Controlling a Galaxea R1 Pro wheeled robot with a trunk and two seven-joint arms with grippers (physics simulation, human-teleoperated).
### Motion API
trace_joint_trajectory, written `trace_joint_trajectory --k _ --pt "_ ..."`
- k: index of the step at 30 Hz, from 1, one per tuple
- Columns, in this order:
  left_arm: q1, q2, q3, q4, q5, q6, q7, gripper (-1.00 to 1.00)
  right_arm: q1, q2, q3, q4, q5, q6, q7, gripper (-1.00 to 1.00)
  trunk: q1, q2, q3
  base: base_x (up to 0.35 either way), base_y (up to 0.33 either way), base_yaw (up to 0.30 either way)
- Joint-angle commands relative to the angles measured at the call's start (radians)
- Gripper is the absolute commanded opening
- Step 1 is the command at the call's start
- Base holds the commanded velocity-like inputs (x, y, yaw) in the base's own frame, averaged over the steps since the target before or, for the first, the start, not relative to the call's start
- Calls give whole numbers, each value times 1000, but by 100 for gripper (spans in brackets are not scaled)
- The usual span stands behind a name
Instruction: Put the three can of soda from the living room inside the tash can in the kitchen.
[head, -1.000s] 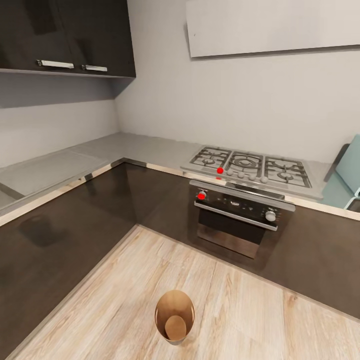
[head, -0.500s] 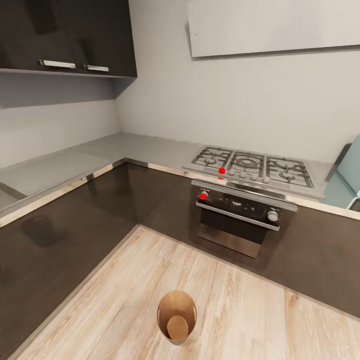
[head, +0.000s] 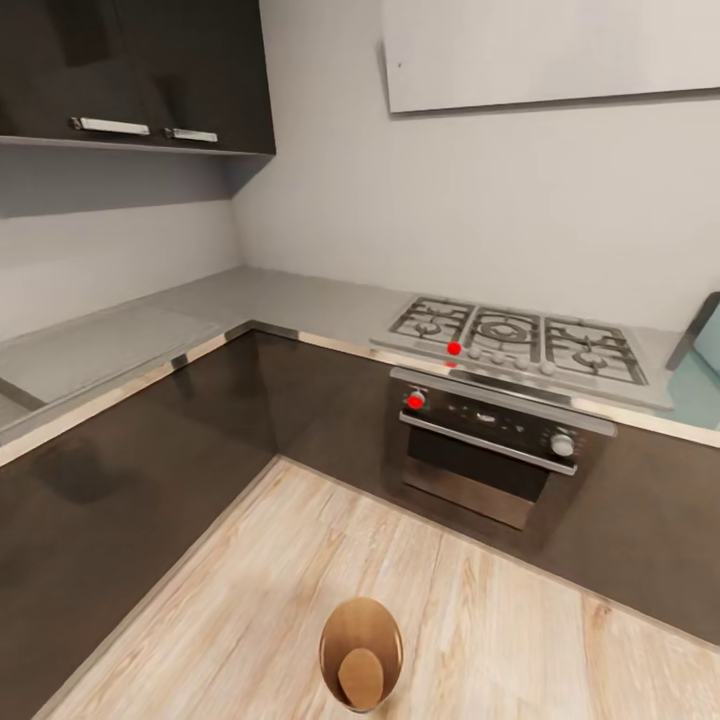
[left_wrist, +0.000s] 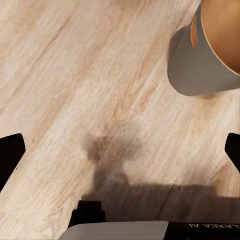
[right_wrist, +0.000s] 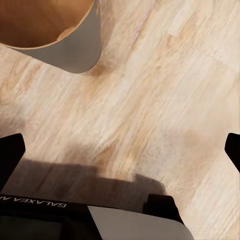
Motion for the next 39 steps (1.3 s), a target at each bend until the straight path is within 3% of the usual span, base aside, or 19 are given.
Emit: trace_joint_trajectory --k 1,16,39 --pt "0 -1 0 0 0 -3 4 100 0 0 0 0 0 0 0 100 0 0 0 129 157 0" --pt "0 -1 0 0 0 -10 10 100 0 0 0 0 0 0 0 100 0 0 0 60 193 0" --pt "0 -1 0 0 0 -11 15 100 0 0 0 4 0 0 -1 100 0 0 -6 271 10 20"
